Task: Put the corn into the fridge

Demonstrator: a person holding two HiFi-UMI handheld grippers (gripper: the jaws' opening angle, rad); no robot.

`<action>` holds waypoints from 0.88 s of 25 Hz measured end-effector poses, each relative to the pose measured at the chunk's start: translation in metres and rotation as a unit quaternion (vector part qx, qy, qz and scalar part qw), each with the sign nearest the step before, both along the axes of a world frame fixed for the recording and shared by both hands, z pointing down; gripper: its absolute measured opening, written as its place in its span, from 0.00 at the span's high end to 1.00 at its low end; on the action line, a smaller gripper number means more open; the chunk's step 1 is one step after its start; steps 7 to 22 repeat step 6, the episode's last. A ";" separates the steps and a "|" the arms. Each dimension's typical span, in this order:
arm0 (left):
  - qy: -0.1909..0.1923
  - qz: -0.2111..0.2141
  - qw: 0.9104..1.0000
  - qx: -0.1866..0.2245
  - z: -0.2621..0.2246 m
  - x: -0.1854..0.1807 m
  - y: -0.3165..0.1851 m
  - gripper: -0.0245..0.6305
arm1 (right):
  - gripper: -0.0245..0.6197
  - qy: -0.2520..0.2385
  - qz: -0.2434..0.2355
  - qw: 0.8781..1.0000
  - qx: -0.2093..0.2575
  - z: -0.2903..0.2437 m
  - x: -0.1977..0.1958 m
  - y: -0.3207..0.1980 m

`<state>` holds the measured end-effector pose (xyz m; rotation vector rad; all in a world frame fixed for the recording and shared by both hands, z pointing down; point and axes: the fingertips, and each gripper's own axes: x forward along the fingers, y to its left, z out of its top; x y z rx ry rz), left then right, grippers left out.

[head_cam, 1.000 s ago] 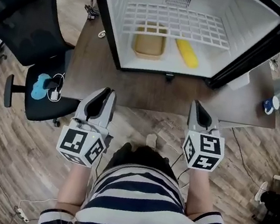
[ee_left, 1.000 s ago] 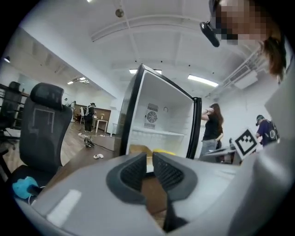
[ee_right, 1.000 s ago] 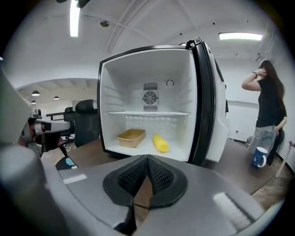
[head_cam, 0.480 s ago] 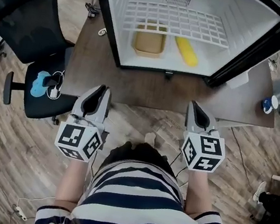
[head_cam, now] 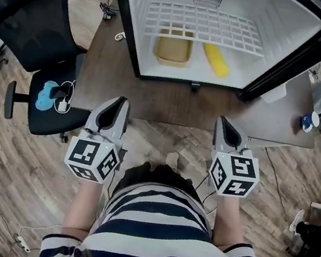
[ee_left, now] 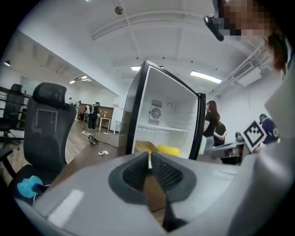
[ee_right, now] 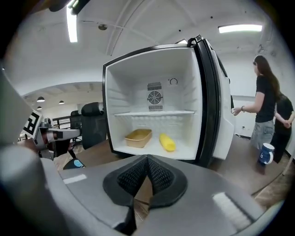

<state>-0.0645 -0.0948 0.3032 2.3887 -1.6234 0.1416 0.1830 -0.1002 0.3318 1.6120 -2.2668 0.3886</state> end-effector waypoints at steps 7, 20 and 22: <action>0.016 -0.007 1.000 -0.006 0.001 0.002 -0.002 0.96 | 0.97 -0.002 -0.005 1.000 -0.001 0.000 -0.003 -0.004; 0.016 -0.007 1.000 -0.006 0.001 0.002 -0.002 0.96 | 0.97 -0.002 -0.005 1.000 -0.001 0.000 -0.003 -0.004; 0.016 -0.007 1.000 -0.006 0.001 0.002 -0.002 0.96 | 0.97 -0.002 -0.005 1.000 -0.001 0.000 -0.003 -0.004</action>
